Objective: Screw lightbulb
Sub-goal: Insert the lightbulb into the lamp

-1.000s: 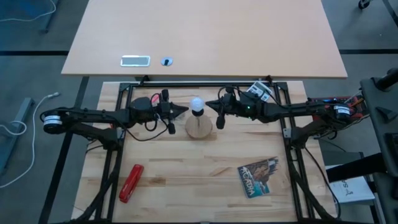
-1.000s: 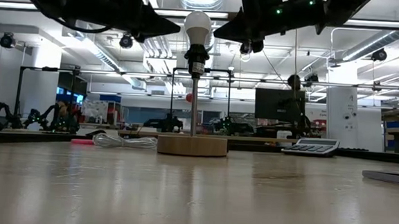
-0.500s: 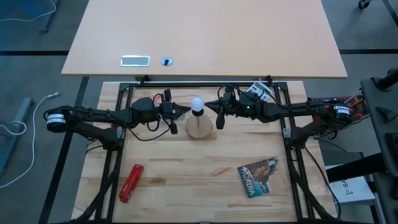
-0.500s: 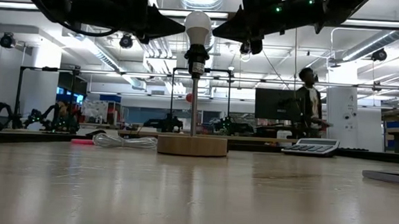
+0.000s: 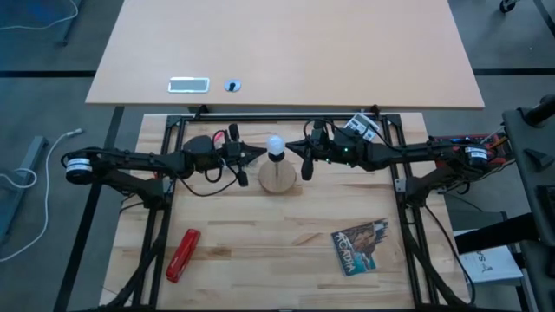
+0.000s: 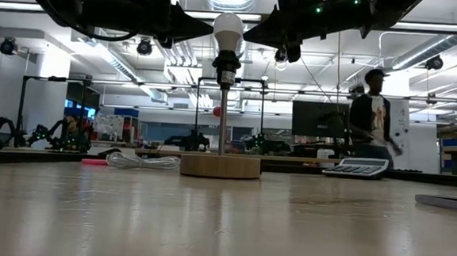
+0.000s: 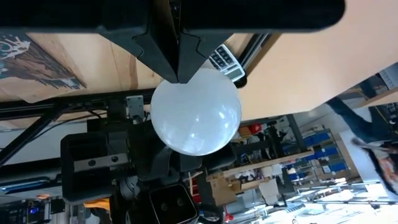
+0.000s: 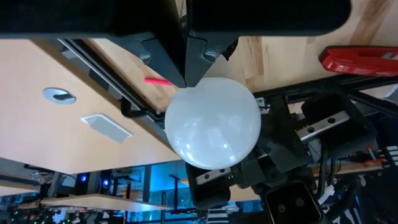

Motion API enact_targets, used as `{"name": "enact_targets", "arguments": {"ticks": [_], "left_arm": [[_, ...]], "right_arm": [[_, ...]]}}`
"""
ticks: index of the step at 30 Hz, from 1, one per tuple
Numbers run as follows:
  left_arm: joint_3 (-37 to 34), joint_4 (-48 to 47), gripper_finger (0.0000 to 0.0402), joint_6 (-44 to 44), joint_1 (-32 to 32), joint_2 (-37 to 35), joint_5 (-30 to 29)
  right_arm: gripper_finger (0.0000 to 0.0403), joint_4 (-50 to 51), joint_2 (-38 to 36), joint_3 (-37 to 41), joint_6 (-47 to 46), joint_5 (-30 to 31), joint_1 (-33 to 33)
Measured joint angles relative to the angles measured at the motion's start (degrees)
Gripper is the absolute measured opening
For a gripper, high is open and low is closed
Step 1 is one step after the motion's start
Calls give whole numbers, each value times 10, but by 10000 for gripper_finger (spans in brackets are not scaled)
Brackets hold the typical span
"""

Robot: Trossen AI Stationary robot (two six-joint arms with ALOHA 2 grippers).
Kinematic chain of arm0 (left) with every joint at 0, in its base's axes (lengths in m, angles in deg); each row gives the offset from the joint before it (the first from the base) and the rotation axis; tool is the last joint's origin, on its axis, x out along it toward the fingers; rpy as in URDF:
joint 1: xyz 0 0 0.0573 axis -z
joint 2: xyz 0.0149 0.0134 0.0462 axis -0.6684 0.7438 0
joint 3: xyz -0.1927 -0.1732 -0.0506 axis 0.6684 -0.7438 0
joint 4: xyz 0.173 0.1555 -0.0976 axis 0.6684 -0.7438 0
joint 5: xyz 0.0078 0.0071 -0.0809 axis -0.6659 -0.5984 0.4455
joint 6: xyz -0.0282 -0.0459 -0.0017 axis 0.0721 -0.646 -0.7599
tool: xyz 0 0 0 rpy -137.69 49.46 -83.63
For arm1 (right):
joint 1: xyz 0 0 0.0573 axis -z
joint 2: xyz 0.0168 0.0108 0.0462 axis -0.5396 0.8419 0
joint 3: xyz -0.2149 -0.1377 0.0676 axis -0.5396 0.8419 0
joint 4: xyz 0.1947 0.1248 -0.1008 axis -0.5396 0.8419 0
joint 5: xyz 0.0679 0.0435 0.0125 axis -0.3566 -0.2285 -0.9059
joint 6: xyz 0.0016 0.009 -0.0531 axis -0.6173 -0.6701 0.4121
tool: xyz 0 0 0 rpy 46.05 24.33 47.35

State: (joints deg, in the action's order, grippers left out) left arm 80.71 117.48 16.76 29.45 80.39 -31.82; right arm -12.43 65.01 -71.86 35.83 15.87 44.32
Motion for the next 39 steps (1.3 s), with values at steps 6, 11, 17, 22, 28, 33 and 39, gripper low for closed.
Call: {"name": "enact_targets", "arguments": {"ticks": [6,11,17,22,28,33,39], "left_arm": [[0,0,0,0,0,0,-2],[0,0,0,0,0,0,-10],[0,0,0,0,0,0,-17],[0,-24,0,-5,0,-8,-32],[-1,-67,0,-15,1,-23,16],[-11,-82,0,-15,1,-22,20],[-13,-60,0,-15,1,-15,19]], "right_arm": [[0,0,0,0,0,0,-7],[0,0,0,0,0,0,-13],[0,0,0,0,1,0,-19],[0,46,-10,0,7,1,-19],[0,71,-25,0,26,9,-16],[0,66,-20,-1,18,20,-11],[38,57,-10,-1,38,20,-12]]}}
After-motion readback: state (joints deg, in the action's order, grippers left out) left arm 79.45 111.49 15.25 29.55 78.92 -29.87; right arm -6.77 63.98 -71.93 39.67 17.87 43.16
